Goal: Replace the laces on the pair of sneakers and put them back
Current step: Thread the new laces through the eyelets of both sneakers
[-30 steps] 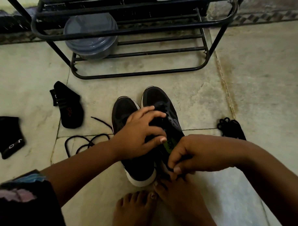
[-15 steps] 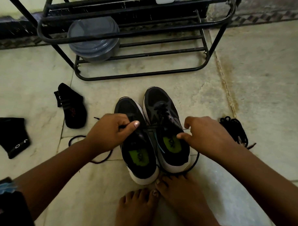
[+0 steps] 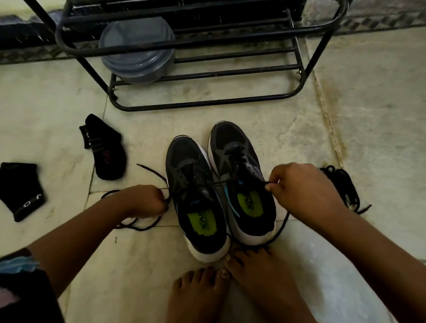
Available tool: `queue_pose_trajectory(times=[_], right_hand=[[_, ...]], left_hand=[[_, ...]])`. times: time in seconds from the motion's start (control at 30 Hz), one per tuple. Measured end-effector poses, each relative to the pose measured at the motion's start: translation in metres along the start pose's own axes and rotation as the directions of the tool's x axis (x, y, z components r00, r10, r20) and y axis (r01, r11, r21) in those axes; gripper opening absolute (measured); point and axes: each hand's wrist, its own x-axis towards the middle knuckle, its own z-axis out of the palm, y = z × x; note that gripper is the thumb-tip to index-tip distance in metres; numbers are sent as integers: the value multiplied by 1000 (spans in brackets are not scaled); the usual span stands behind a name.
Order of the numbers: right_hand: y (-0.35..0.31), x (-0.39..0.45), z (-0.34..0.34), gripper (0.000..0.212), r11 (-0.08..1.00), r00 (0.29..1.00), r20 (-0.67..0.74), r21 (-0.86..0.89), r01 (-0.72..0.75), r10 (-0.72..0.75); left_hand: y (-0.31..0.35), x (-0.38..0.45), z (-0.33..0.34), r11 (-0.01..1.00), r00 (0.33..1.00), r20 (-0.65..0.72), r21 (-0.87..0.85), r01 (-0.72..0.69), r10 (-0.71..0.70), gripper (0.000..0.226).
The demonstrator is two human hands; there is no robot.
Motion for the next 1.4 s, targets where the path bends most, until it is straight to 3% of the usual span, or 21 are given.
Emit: queue_pose_trajectory(times=[0.07,0.1,0.13,0.17,0.27,0.3,0.33,0.4,0.47,0.5,0.53,0.63,0.73,0.83,0.9,0.97,1.13,1.27,1.4], right_hand=[[1,1,-10,16,992,999,-45,121,19,-14],[1,0,-16,15,980,997,-76,197,34,-20],[-1,-1,-21,15,957,994,-108,285,50,-20],[-3,-2,-25,16,923,990,-139,379,70,-18],[-11,-4,-37,16,796,984,-174,591,130,-32],[-15,-5,-40,15,761,984,-170,632,149,-51],[-19,-5,-42,15,726,984,-161,667,167,-77],[-25,-5,-46,14,658,980,-145,727,197,-133],[-27,-3,-48,13,616,978,-135,761,207,-162],[-26,-2,-49,12,616,978,-125,762,203,-167],[-24,-1,-49,12,628,980,-107,755,188,-166],[-8,0,-45,12,689,992,-23,717,104,-127],[10,1,-40,16,772,996,64,635,8,-63],[22,4,-32,17,848,984,178,519,-109,17],[29,6,-27,18,904,968,242,396,-161,66],[32,6,-24,18,922,946,307,328,-205,101],[30,1,-20,26,908,918,386,349,-233,87],[26,-2,-20,28,792,912,411,553,-258,10],[23,-3,-20,29,729,925,380,634,-256,-6]], left_hand=[[-5,21,39,999,999,-32,47,25,-24,26],[-7,13,71,996,973,-222,43,79,-67,32],[-1,3,107,982,984,-123,-151,110,-129,37],[18,-10,145,940,997,-71,-342,7,-33,34],[59,-30,196,961,966,-195,-181,-208,172,34],[50,-33,170,955,950,-179,-108,-277,256,37],[42,-22,160,944,910,-274,-17,-329,312,40],[68,-23,70,894,765,-525,-18,-449,373,39],[118,-41,-22,793,673,-549,-30,-609,496,27],[128,-50,-40,761,690,-497,-87,-643,526,15],[130,-52,-55,735,731,-459,-216,-643,505,11],[123,-42,-61,683,800,-524,-472,-558,291,21],[115,-33,-56,447,852,-516,-744,-497,87,24],[115,-26,-61,276,886,-461,-859,-431,-52,22],[115,-20,-56,253,888,-451,-873,-417,-89,18],[115,-15,-54,300,907,-406,-883,-359,-108,18],[122,-8,-33,637,962,-273,-742,-211,0,34],[129,-3,-23,823,922,-385,-511,-249,40,44],[138,-4,-17,939,836,-542,-234,-254,91,63]])
